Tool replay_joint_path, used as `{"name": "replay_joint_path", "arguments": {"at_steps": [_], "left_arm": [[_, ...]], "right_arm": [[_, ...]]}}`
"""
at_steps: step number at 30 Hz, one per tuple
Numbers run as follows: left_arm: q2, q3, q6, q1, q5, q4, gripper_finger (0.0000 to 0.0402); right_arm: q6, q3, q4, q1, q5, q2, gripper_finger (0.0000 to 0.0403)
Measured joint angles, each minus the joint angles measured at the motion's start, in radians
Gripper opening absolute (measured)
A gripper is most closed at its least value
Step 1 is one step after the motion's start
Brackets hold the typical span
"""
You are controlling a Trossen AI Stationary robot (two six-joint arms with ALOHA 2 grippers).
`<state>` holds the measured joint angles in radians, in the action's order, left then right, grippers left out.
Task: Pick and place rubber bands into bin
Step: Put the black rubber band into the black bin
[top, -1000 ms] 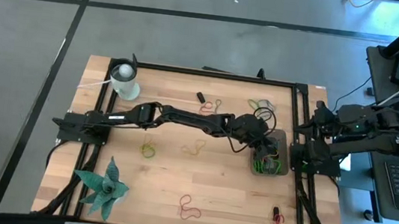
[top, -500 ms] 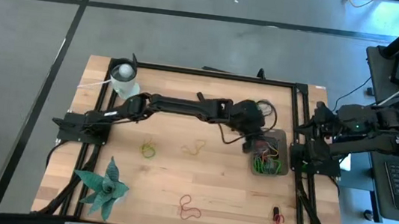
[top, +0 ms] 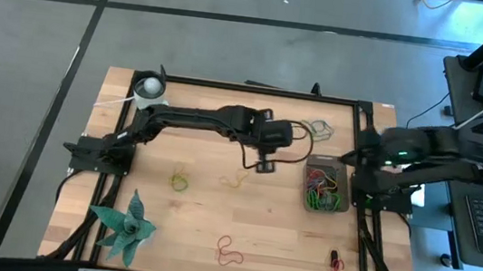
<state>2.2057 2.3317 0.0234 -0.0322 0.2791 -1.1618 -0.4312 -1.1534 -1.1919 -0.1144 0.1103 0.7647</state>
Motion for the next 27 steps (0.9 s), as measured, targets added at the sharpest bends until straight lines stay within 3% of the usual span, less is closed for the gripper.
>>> {"name": "replay_joint_path", "arguments": {"at_steps": [4,8,13,19,23,27], "left_arm": [[-0.052,-0.099,-0.003,0.005,0.021,-0.066,0.0002],[-0.181,-0.322,0.012,0.017,0.04,-0.035,0.0002],[-0.456,-0.755,0.057,0.023,0.049,0.204,0.0002],[-0.833,-1.217,0.161,0.033,0.006,0.511,0.0002],[-1.037,-1.401,0.203,0.039,0.01,0.621,0.0002],[-1.187,-1.489,0.226,0.039,0.01,0.649,0.0002]], "right_arm": [[-0.078,0.0,-0.039,-0.034,-0.029,0.169,0.0002],[-0.267,-0.012,-0.144,-0.107,-0.054,0.305,0.0002],[-0.579,-0.015,-0.164,-0.253,-0.072,0.388,0.0001],[-1.089,-0.016,-0.141,-0.47,-0.123,0.434,0.0002],[-1.367,-0.016,-0.13,-0.594,-0.139,0.479,0.0005],[-1.522,-0.016,-0.117,-0.681,-0.143,0.546,0.0006]]}}
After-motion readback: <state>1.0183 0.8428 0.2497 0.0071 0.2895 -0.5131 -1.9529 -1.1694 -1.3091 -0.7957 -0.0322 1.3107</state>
